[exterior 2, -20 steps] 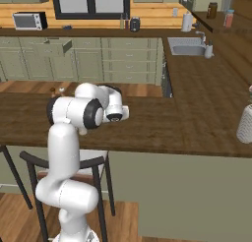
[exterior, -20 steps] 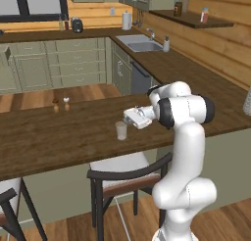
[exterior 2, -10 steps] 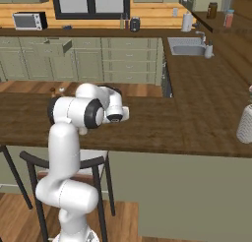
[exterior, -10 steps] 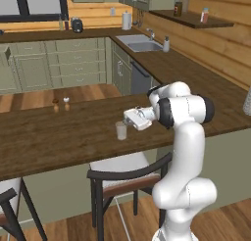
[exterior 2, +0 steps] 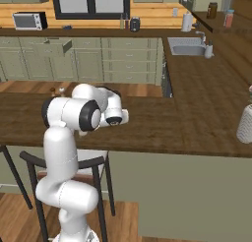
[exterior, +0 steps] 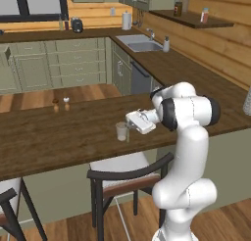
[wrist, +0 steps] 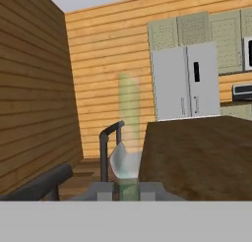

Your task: Take a straw from the drawer in front and place it inside the glass cup on the dining counter.

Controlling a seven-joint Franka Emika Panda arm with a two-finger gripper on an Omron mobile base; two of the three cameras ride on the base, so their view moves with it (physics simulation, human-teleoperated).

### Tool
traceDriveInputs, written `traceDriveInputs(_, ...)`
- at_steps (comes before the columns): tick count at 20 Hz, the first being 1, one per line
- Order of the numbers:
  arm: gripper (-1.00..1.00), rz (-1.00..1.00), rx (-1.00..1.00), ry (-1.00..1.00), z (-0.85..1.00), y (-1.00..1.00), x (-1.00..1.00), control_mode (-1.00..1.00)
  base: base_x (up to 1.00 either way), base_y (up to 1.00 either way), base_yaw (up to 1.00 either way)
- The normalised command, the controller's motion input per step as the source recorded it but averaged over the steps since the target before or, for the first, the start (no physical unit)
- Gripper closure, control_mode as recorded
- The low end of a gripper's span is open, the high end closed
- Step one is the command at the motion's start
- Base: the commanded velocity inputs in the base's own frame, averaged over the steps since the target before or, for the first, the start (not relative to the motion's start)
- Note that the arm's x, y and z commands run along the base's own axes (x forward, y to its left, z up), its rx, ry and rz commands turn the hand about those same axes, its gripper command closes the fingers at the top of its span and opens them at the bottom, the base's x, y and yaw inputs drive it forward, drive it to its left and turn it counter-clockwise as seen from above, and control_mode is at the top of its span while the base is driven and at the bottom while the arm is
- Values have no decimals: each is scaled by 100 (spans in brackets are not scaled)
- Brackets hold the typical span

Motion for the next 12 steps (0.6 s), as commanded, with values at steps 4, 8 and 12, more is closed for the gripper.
traceDriveInputs(4, 100, 0, 0, 0, 28, 0, -3, -100, 0, 0, 0)
traceDriveInputs(8, 100, 0, 1, 0, 59, 0, -8, -100, 0, 0, 0)
traceDriveInputs(12, 100, 0, 0, 0, 76, 0, 4, -100, 0, 0, 0)
